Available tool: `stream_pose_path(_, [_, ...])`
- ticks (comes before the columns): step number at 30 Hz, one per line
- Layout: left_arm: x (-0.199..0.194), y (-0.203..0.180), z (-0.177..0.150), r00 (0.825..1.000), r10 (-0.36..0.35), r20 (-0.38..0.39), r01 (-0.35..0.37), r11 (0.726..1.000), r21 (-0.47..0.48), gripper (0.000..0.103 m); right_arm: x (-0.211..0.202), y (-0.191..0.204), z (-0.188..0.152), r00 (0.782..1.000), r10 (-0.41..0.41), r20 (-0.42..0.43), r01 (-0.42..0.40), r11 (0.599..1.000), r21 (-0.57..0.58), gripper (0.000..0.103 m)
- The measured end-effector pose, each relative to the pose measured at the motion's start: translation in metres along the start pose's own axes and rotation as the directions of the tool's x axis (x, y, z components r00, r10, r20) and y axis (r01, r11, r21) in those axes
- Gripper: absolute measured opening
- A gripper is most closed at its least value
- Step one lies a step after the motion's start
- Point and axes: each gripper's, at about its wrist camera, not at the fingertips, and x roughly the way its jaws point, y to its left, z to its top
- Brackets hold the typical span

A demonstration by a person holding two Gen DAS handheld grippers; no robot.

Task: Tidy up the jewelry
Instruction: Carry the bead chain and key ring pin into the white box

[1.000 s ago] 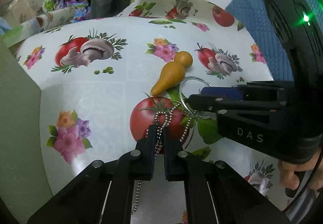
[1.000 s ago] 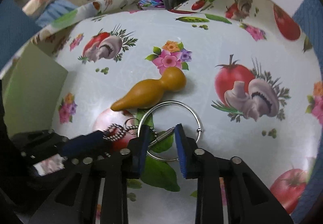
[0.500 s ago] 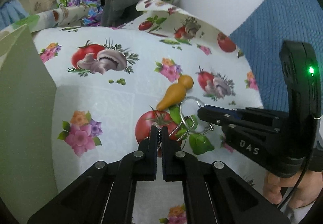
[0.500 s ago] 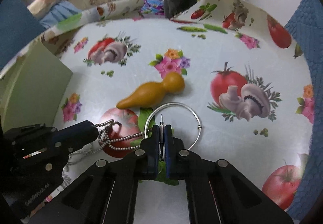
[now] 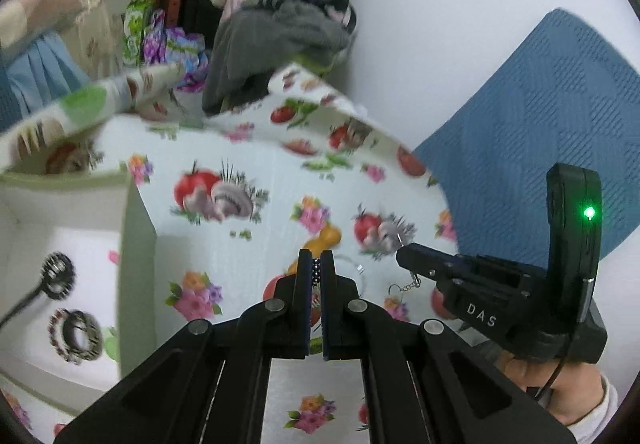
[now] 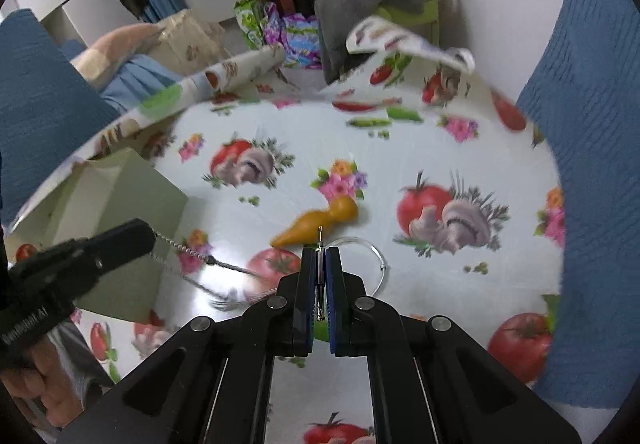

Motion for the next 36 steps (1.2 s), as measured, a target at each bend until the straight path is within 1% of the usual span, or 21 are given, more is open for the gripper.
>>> stream_pose_path(4, [-0.03,-0.014,0.021,0.999,-0.002,0.032,0.001,1.0,0.024,0.0,-0.036,0.014,0.015,0.999,-0.008,0.05,0.009,1.0,-0.017,0.002])
stream_pose_path(10, [-0.075,-0.029,0.051,0.998,0.01,0.069,-0.014,0.998,0.058,0.001,-0.082,0.043,0.04,0.993,0.002,0.114,0.003,0.999,-0.04,0.002])
stream_pose_path(14, [-0.103,-0.026,0.068,0.996,0.032,0.088,-0.039,0.996,0.074,0.001,-0.105,0.065,0.057,0.989,0.016,0.148,-0.007,0.998,-0.059,0.002])
stream_pose_path(18, [-0.131,-0.012,0.084,0.993,0.058,0.099,-0.065,0.995,0.069,0.001,-0.122,0.09,0.073,0.985,0.037,0.171,-0.023,0.996,-0.081,0.002])
stream_pose_path(20, [-0.145,0.001,0.091,0.991,0.078,0.106,-0.084,0.995,0.061,0.001,-0.125,0.106,0.081,0.985,0.06,0.164,-0.045,0.995,-0.091,0.002])
stream_pose_path(23, [-0.163,0.017,0.098,0.988,0.097,0.123,-0.103,0.994,0.046,0.001,-0.128,0.129,0.088,0.983,0.074,0.17,-0.055,0.992,-0.113,0.002])
stream_pose_path(28, [-0.187,0.053,0.101,0.983,0.128,0.134,-0.131,0.991,0.016,0.001,-0.125,0.169,0.1,0.978,0.116,0.171,-0.092,0.985,-0.143,0.002])
stream_pose_path(32, [-0.191,0.078,0.093,0.983,0.139,0.122,-0.139,0.99,-0.007,0.001,-0.112,0.195,0.101,0.977,0.141,0.157,-0.117,0.981,-0.154,0.002])
stream_pose_path(36, [-0.185,0.103,0.08,0.983,0.151,0.105,-0.149,0.988,-0.03,0.001,-0.091,0.215,0.091,0.981,0.155,0.116,-0.135,0.977,-0.168,0.002])
